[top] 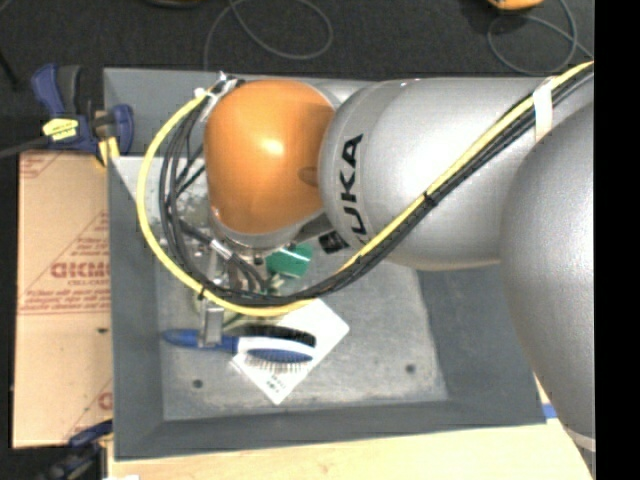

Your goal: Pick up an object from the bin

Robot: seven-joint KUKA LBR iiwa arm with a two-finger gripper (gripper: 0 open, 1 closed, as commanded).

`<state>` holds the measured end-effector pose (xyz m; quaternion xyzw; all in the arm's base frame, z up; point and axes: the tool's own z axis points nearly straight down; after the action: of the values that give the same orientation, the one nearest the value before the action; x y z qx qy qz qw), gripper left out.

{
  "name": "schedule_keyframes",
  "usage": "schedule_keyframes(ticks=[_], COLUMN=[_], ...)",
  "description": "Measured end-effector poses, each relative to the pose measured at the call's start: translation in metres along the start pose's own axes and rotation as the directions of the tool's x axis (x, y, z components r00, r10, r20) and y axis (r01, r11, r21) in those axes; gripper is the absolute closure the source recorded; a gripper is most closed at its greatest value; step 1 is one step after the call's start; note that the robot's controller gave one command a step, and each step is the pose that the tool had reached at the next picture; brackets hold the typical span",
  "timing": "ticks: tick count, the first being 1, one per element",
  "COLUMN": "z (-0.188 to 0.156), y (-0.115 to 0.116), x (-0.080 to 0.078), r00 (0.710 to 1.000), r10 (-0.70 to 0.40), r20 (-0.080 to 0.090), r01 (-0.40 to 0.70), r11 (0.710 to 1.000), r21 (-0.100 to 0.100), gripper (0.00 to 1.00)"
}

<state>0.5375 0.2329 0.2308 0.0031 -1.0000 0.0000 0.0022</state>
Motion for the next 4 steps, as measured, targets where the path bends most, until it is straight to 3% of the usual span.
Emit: schedule_keyframes(ticks=[1,2,3,4], z=[-0.005,0.068,0.088,0.082], y=[-0.002,-0.015,-0.032,-0.057], x=[-0.001,0.004,0.007,-0.006], r00=[1.0,0.999,0.998,0.981], r10=[0.006,0.049,0.068,0.194], r20=[0.007,0.01,0.002,0.008], r01=[-0.006,-0.049,-0.068,-0.194], r11=[1.0,0.999,0.998,0.981], r21=[-0.002,-0.003,0.0,-0.003], gripper=[0.0,0.0,0.0,0.0])
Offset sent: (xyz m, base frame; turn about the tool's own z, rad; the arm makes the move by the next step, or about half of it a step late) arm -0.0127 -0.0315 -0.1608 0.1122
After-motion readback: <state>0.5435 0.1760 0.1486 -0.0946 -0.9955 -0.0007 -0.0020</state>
